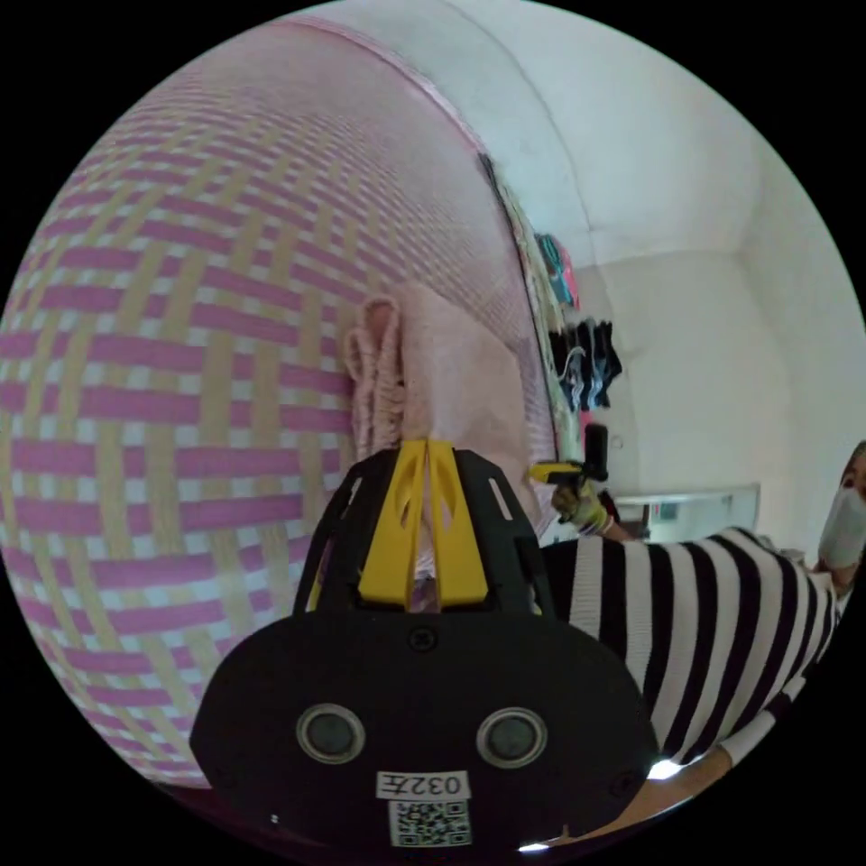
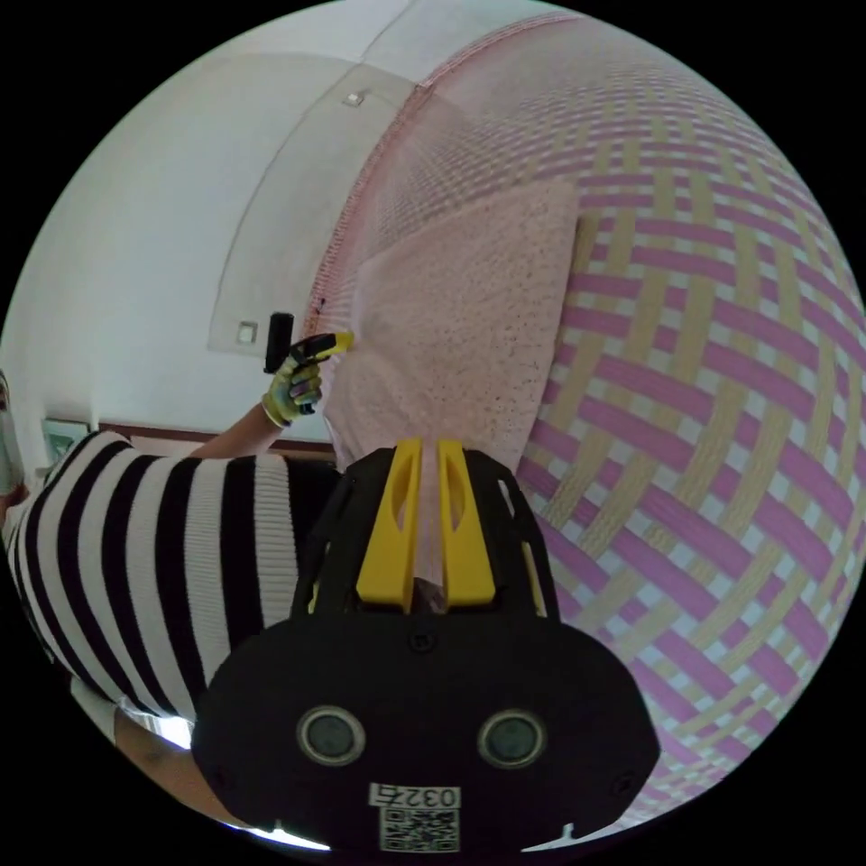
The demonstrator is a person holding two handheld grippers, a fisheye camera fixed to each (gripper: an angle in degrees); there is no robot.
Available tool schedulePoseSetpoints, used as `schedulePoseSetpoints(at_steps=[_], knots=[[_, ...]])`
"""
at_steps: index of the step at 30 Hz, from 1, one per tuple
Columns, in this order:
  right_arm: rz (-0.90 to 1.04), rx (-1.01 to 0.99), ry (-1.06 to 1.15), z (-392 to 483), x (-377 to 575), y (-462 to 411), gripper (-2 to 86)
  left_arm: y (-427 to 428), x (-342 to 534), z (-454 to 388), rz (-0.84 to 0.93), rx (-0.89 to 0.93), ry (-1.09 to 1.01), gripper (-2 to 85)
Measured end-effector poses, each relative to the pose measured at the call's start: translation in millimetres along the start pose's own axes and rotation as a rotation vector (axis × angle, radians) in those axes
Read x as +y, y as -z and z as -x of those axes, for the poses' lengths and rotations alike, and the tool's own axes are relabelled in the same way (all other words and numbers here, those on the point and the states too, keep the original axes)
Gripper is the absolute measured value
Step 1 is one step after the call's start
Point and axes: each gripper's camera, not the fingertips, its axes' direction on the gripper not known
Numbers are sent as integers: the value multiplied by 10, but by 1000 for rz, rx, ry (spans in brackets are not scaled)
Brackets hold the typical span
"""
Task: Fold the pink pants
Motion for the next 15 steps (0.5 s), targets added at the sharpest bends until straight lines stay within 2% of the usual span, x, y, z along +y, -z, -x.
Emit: schedulePoseSetpoints(at_steps=[3,6,15], knots=[[-66,-8,-79,-10,92,458,60,357,-23,326,-79,57,140,61],[-81,-43,-176,-83,183,761,73,436,-189,453,-10,10,164,71],[-31,-235,-233,262,232,982,95,256,-969,738,122,158,169,109]])
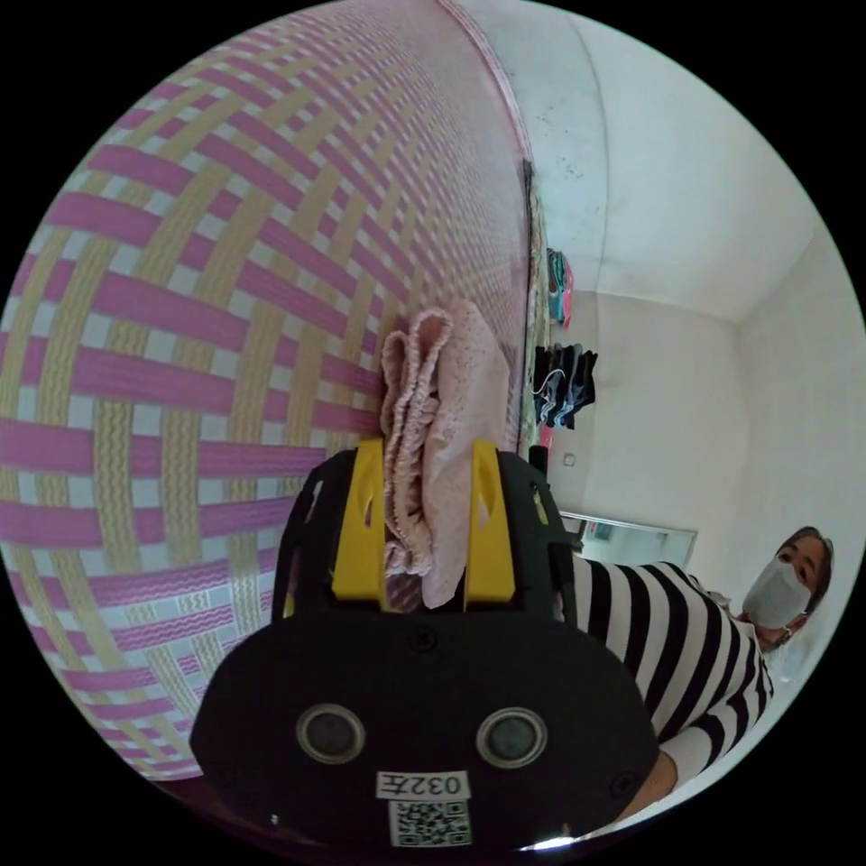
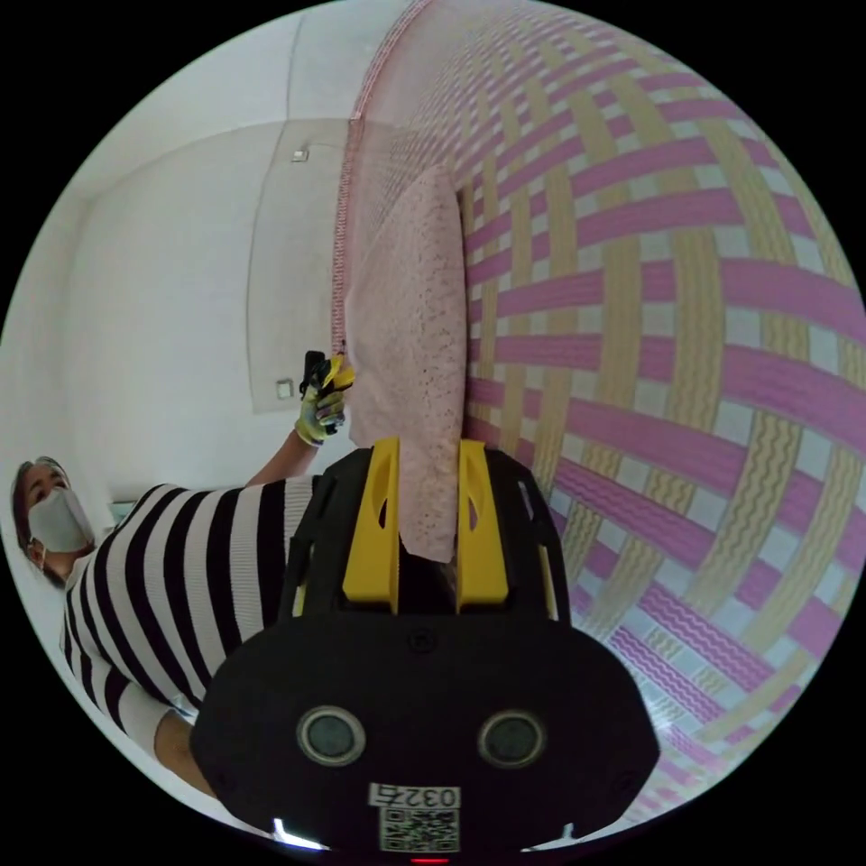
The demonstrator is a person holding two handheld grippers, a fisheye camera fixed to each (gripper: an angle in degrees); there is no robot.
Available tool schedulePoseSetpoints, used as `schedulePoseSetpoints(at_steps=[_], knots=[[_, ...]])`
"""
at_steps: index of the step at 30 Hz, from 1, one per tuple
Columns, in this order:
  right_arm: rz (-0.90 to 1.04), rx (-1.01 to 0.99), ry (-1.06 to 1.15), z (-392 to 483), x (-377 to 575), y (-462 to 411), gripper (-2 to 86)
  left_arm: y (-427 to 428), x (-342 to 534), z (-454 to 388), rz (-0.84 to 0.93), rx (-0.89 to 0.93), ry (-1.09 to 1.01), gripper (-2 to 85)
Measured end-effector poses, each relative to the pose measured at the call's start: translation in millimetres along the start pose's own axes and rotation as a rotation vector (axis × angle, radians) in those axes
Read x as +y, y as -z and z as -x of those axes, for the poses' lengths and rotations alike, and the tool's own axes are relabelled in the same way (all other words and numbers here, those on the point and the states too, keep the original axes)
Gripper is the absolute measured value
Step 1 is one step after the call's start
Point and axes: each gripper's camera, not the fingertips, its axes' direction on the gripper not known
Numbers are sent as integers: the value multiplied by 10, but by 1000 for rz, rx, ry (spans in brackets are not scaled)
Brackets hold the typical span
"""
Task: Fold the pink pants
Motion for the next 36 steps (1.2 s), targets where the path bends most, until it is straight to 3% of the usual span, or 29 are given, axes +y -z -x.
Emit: schedulePoseSetpoints(at_steps=[4,7,18,24,36], knots=[[108,-27,6,248,188,-45,79,-35,-293,146,86,50,-22,118],[81,-100,-8,390,361,-4,82,-222,-444,273,160,56,-46,108],[-62,15,-30,1202,963,-172,30,-365,-693,1044,37,66,-13,52],[-239,4,13,1832,1549,-110,-3,-511,-876,1345,17,91,-30,36],[-441,124,66,2834,3033,290,-8,-2137,-1667,1696,172,140,-192,27]])
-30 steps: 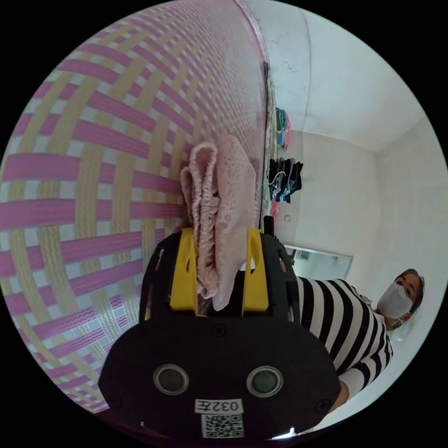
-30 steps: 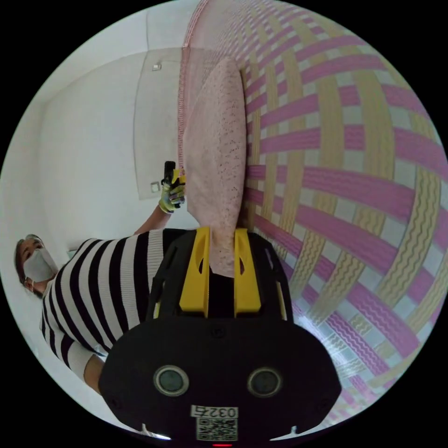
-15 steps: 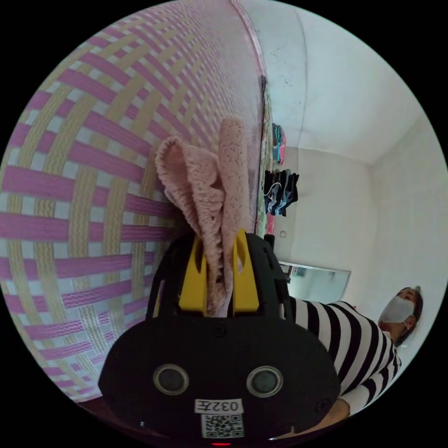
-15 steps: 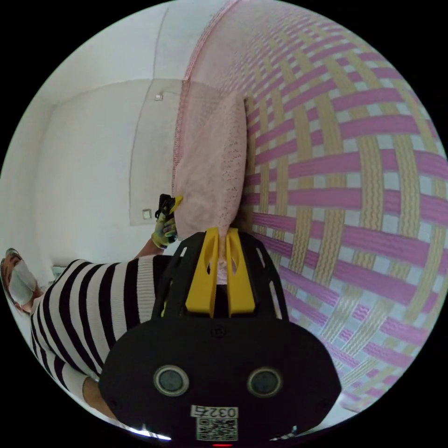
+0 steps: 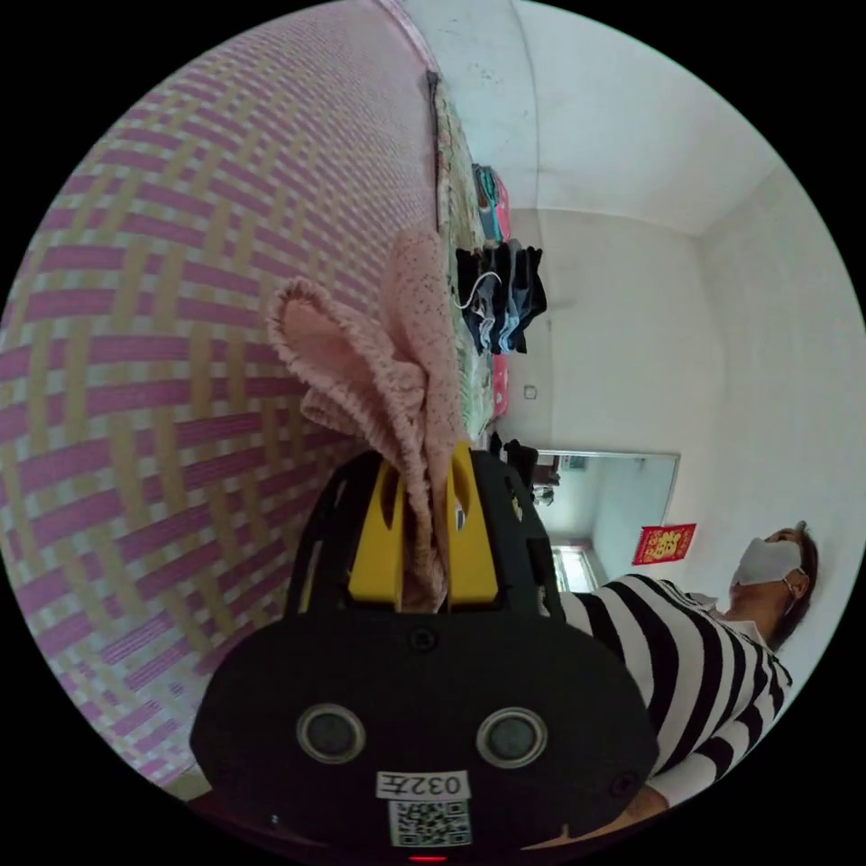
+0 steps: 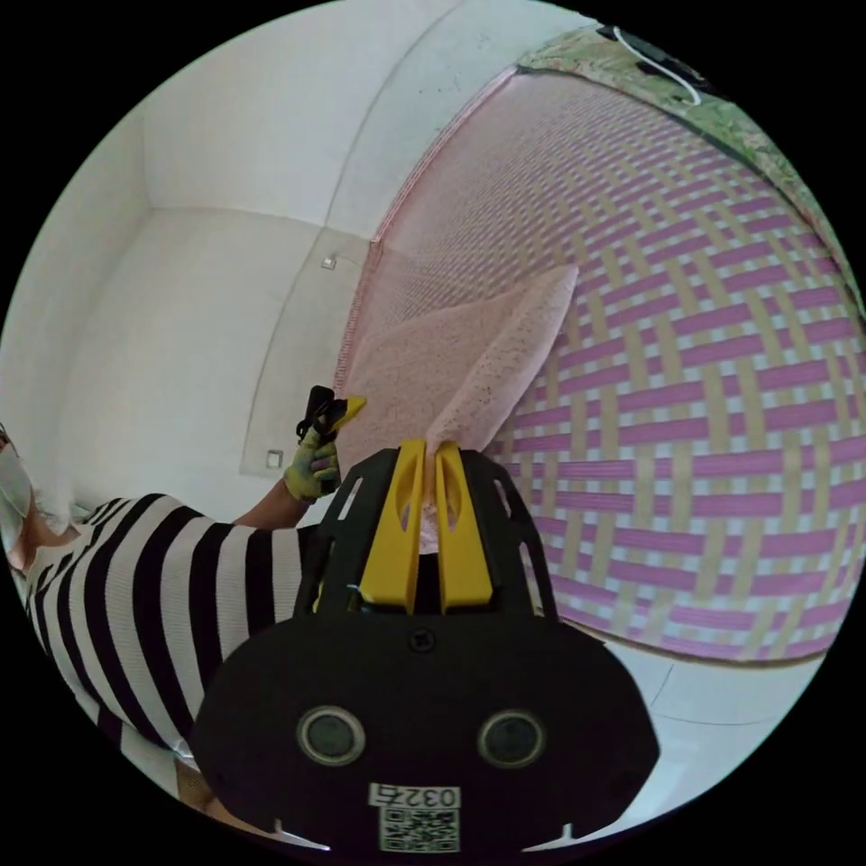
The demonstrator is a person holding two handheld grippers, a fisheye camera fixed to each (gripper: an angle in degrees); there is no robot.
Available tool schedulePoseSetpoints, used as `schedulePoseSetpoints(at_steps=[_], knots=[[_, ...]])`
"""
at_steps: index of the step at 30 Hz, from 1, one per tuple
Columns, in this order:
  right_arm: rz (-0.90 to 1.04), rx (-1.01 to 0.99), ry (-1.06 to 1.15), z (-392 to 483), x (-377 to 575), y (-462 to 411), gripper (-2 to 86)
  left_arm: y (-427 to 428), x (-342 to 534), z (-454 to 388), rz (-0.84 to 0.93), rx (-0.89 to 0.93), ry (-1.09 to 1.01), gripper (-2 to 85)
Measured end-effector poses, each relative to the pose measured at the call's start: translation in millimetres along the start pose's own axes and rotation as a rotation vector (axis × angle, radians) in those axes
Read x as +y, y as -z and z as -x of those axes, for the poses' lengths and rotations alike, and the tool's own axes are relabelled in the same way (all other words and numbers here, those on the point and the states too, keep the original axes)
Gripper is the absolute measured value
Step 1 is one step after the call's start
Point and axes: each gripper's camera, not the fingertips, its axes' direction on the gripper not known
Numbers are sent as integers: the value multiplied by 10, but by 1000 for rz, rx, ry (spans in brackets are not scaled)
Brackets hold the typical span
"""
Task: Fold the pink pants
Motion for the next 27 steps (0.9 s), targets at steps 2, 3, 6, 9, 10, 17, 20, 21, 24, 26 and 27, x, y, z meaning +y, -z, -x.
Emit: schedulePoseSetpoints(at_steps=[2,3,6,9,10,17,20,21,24,26,27], knots=[[-25,28,4,216,207,194,-8,-256,-103,277,40,49,-8,26],[-33,33,3,276,259,237,-8,-305,-119,360,48,69,-3,26],[-86,34,1,601,534,411,-8,-442,-193,790,81,156,5,25],[-158,44,-7,955,830,493,-8,-451,-300,1250,120,171,-22,24],[-186,58,-10,1109,951,497,-8,-447,-361,1460,140,186,-33,23],[-251,145,-29,2016,1504,309,-8,-242,-683,2773,172,227,-112,23],[-238,161,-13,2365,1588,276,-8,-225,-682,3349,148,256,-96,23],[-243,163,-4,2442,1603,281,-8,-235,-688,3467,146,266,-91,23],[-248,181,31,2762,1656,320,-8,-331,-775,4024,137,300,-76,23],[-228,196,45,2918,1666,377,-9,-430,-891,4376,122,285,-94,22],[-224,199,48,2948,1666,401,-9,-461,-920,4451,117,283,-99,22]])
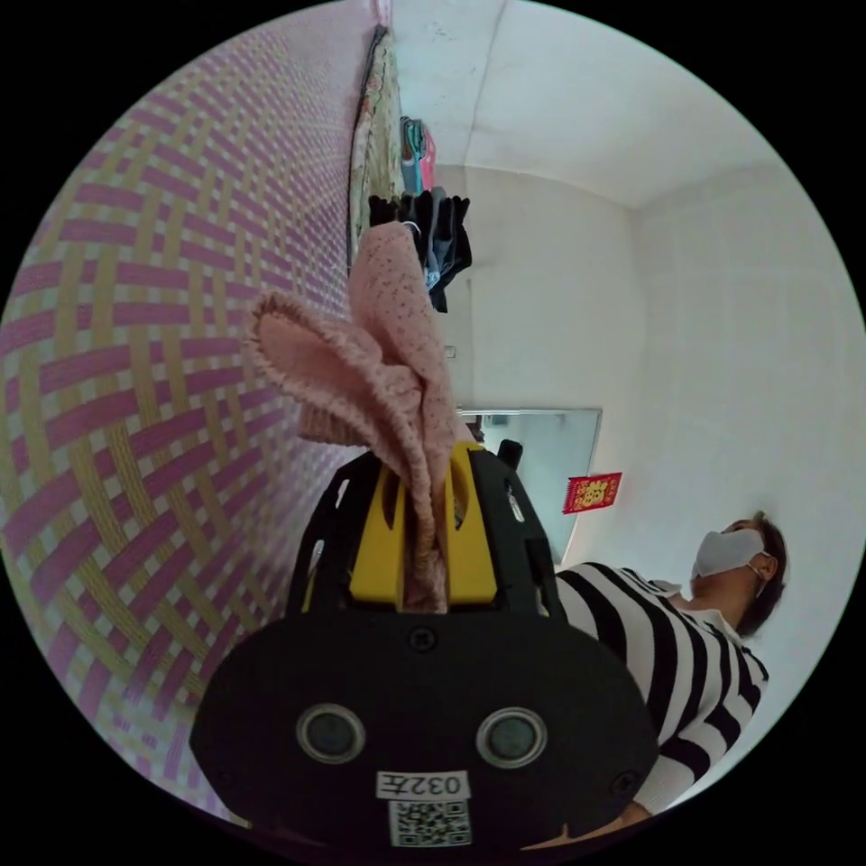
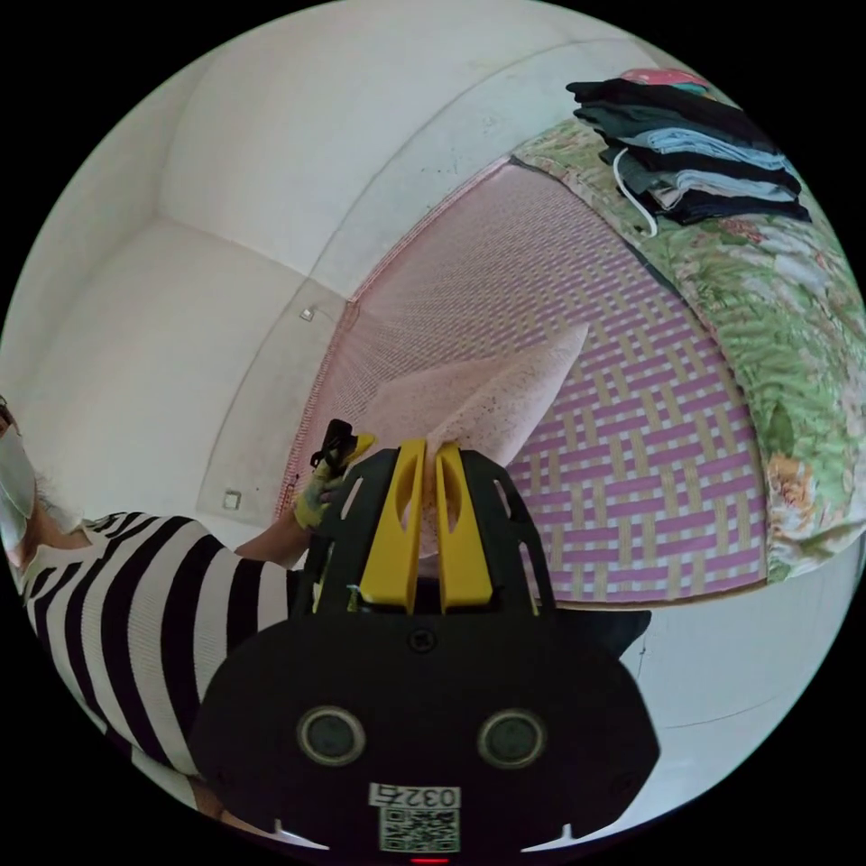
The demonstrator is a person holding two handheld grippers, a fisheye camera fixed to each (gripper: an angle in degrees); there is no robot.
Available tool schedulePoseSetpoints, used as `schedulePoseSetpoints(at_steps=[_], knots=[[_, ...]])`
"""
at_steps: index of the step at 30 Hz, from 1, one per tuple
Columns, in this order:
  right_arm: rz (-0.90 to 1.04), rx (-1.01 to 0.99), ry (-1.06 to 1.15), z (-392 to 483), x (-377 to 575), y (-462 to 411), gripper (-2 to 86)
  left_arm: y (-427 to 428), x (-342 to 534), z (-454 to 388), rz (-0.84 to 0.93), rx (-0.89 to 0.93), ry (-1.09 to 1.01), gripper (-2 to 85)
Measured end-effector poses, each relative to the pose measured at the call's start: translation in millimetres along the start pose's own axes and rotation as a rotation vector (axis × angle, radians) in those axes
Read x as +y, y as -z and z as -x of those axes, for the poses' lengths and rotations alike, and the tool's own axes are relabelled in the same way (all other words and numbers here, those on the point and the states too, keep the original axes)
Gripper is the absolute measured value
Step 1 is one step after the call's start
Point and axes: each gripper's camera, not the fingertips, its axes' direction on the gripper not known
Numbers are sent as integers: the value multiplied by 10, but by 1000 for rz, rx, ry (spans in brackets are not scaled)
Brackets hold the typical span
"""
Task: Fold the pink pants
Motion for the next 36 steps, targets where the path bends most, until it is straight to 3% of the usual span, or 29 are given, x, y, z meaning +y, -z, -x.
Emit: schedulePoseSetpoints(at_steps=[6,11,25,30,34,36], knots=[[-24,-41,48,29,-200,551,-8,-374,-354,875,-59,4,-48,22],[-6,-3,202,-100,-692,1413,-8,-1291,-1039,1475,-101,29,-93,22],[-298,-1,425,-297,-3001,4260,-8,-3555,-4117,1509,-83,-14,-360,22],[-279,-36,277,-902,-3678,4412,-5,-3933,-5028,2282,-64,-124,-314,23],[-123,-5,0,-1952,-3966,3764,3,-4036,-5396,3718,-44,-414,-78,26],[-77,0,-74,-2276,-3979,3524,4,-4008,-5365,4127,-59,-354,-80,25]])
